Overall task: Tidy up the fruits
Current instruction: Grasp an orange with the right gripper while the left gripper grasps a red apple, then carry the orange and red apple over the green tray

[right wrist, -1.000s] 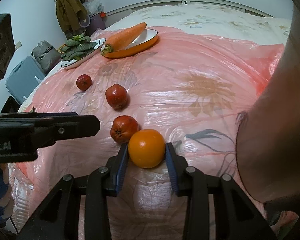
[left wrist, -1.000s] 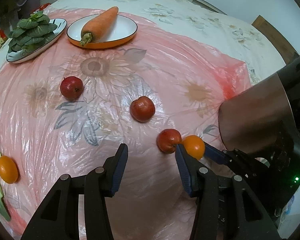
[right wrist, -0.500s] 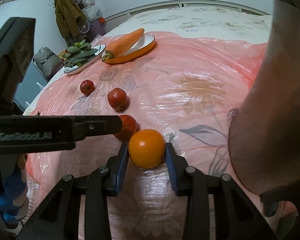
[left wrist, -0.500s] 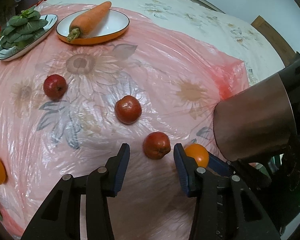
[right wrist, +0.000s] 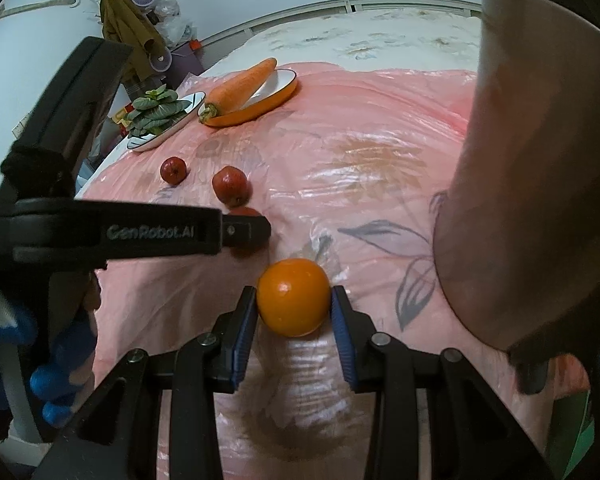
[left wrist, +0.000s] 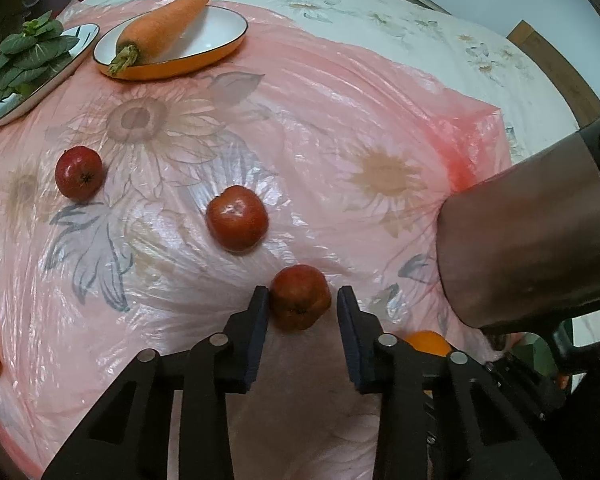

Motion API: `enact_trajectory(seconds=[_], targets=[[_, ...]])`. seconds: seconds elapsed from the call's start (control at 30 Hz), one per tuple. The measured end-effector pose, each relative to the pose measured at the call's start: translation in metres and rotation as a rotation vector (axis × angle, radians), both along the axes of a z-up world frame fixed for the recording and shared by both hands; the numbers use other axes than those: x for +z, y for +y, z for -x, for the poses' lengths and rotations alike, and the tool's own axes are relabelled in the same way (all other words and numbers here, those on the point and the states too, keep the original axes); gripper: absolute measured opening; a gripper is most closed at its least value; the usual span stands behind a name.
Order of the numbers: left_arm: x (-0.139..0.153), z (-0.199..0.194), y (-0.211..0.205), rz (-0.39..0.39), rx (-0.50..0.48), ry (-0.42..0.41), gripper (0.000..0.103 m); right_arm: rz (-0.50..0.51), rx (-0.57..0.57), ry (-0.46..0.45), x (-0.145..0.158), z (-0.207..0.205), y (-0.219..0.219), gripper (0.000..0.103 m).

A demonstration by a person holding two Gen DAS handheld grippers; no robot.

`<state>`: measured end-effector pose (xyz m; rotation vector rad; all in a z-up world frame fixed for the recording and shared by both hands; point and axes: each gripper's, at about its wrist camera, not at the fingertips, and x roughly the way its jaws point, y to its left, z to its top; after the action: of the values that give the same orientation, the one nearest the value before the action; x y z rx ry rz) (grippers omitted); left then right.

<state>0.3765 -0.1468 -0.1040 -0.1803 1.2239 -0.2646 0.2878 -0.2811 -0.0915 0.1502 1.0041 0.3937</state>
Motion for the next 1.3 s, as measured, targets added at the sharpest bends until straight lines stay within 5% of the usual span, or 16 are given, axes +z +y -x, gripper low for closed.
enact_trajectory(seconds=[0.73,1.3], targets=[[0.029,0.017,0.018,0.051,-0.024,-0.03,0.026,-0.034,-0.049,0.016,0.014,0.043,-0.01,0.027],[0.055,0.097,-0.04,0.077,-0.262,-0.023,0.026,-0.008,-0.193,0.036,0.045,0.115,-0.074,0.027]])
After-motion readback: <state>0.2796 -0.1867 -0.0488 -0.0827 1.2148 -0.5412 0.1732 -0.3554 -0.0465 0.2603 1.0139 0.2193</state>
